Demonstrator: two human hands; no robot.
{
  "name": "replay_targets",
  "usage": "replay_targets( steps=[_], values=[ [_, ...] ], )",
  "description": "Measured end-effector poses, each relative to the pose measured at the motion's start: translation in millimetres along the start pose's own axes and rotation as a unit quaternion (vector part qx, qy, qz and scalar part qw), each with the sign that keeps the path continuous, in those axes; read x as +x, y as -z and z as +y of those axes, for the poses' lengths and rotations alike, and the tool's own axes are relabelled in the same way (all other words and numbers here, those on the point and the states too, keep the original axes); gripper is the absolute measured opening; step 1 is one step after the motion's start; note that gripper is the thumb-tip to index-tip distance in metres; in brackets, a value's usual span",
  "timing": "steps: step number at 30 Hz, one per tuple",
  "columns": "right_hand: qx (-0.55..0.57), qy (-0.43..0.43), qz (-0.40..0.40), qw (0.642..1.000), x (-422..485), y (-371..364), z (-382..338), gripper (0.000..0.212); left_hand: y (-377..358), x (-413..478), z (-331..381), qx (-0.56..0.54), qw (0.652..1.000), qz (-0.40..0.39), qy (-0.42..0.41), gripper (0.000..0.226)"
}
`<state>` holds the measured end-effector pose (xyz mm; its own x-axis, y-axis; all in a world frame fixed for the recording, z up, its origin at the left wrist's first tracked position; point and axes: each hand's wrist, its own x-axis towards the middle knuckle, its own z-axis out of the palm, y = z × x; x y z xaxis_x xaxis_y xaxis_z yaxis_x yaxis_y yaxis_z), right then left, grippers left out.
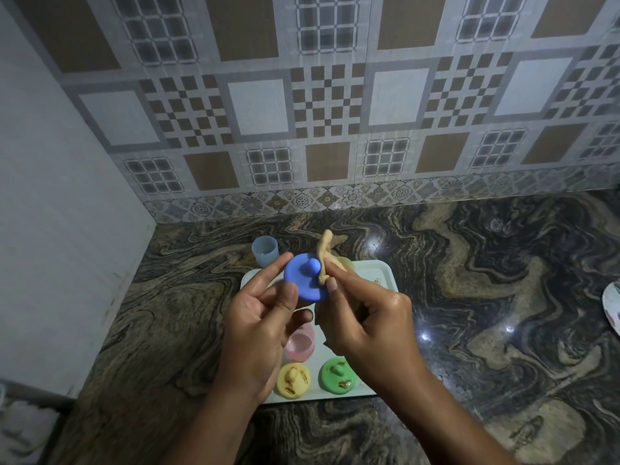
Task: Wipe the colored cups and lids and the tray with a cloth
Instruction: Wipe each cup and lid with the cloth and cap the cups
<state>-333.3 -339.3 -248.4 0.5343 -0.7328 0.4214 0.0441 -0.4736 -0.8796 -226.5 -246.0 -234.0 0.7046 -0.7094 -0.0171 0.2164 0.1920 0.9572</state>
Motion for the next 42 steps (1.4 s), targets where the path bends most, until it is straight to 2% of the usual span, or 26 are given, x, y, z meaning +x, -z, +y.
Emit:
replay_targets(
  steps=[3,8,14,19,26,30,34,37,42],
  values=[
    [-0.016,0.011,0.008,1.0,3.1,1.9,0.0,0.028,1.4,1.2,-0.8,-0.007,1.0,-0.001,0.017,0.042],
    [-0.055,0.039,0.0,0.998,1.0,1.4,-5.3,0.03,-1.3,-1.6,-0.4,0.0,0.999,-0.047,0.007,0.062],
    [-0.053,0.039,0.001,0.998,2.8,0.8,-7.4,0.03,3.3,4.4,1.3,-0.018,1.0,0.01,0.022,0.041],
    [-0.061,0.05,0.007,0.997,2.1,-0.5,-5.7,0.03,2.1,2.0,2.0,-0.001,1.0,-0.018,0.011,0.051],
    [-0.061,0.051,0.011,0.997,7.3,-1.9,-7.6,0.03,1.2,1.0,-2.0,-0.037,0.999,0.002,0.039,0.039],
    [-0.046,0.032,0.007,0.998,2.3,-4.9,-6.4,0.032,0.1,1.2,2.0,-0.021,1.0,-0.011,0.015,0.046],
    [-0.015,0.004,0.01,1.0,4.1,-3.3,-4.5,0.031,3.4,2.7,0.4,-0.017,1.0,-0.001,0.026,0.04],
    [-0.022,0.027,0.013,0.999,3.6,-3.8,-7.0,0.03,1.5,1.3,-3.2,-0.011,0.999,0.026,0.022,0.035],
    [-0.087,0.061,0.026,0.994,4.7,-2.5,-2.8,0.033,1.5,-1.7,-1.6,0.016,1.0,0.002,-0.007,0.046]
  ],
)
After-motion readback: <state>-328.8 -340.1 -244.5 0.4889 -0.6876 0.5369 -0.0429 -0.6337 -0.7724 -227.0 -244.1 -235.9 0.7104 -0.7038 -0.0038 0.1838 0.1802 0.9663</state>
